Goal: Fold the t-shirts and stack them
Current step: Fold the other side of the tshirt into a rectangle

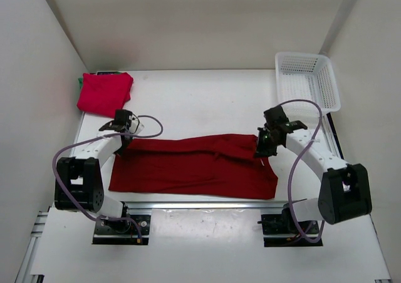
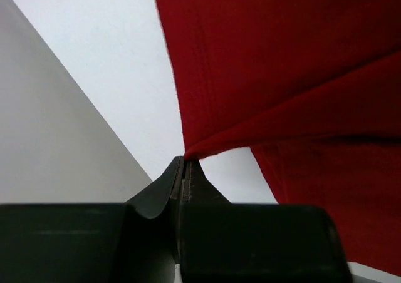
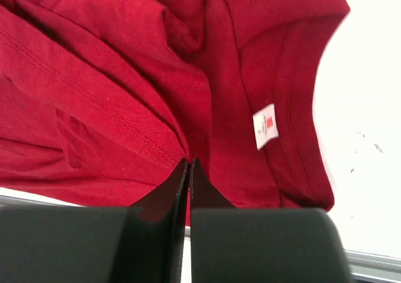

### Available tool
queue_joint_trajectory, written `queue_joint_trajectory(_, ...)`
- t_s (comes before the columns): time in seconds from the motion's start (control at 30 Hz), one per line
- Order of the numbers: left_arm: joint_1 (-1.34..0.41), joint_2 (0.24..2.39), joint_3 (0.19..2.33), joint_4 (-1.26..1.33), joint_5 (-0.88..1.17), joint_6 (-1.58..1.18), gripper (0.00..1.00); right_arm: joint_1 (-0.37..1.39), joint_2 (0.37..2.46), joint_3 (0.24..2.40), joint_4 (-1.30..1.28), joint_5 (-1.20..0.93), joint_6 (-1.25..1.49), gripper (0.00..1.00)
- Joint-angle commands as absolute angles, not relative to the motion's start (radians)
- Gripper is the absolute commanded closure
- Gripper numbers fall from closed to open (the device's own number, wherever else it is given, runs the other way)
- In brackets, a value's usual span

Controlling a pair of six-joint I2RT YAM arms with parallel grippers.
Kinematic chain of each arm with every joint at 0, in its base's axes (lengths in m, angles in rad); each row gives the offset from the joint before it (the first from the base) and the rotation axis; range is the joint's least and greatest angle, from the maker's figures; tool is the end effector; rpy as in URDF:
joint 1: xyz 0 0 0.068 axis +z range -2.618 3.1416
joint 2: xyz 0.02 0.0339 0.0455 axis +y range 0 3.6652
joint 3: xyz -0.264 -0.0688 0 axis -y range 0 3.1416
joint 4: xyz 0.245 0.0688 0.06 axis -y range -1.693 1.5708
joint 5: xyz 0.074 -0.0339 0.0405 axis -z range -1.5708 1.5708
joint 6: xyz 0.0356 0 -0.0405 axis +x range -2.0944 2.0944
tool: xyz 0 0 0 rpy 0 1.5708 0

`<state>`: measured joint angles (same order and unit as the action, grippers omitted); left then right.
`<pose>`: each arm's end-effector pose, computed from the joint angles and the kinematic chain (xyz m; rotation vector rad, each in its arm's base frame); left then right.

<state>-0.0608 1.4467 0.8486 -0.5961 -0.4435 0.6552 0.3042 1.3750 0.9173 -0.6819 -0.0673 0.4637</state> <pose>0.2631 -0.0007 0.1884 0.8729 2.6781 0.7637 0.2480 0.0804 0.2185 0.1989 2.7428 0.3114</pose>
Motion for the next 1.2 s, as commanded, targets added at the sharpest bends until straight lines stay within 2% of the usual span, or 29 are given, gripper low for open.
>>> queue_joint_trajectory(0.0, -0.026, 1.404, 0.818, -0.535, -0.482, 0.689, 1.00, 0.278, 1.292, 0.887, -0.617, -0.100, 0.500, 1.00)
queue_joint_trajectory(0.37, -0.048, 1.428, 0.943, -0.538, -0.445, 0.670, 1.00, 0.336, 1.171, 0.893, -0.710, -0.055, 0.523, 1.00)
queue_joint_trajectory(0.73, -0.043, 1.393, 0.736, -0.474, -0.433, 0.704, 1.00, 0.385, 1.089, 0.631, -0.652, -0.173, 0.627, 1.00)
queue_joint_trajectory(0.97, -0.037, 1.391, 0.712, -0.445, -0.436, 0.712, 1.00, 0.365, 1.060, 0.575, -0.660, -0.210, 0.623, 1.00)
queue_joint_trajectory(1.03, -0.037, 1.399, 0.716, -0.443, -0.434, 0.715, 1.00, 0.376, 1.055, 0.566, -0.641, -0.245, 0.615, 0.94)
queue_joint_trajectory(1.17, -0.034, 1.394, 0.712, -0.443, -0.434, 0.710, 0.98, 0.402, 1.057, 0.561, -0.638, -0.233, 0.620, 0.89)
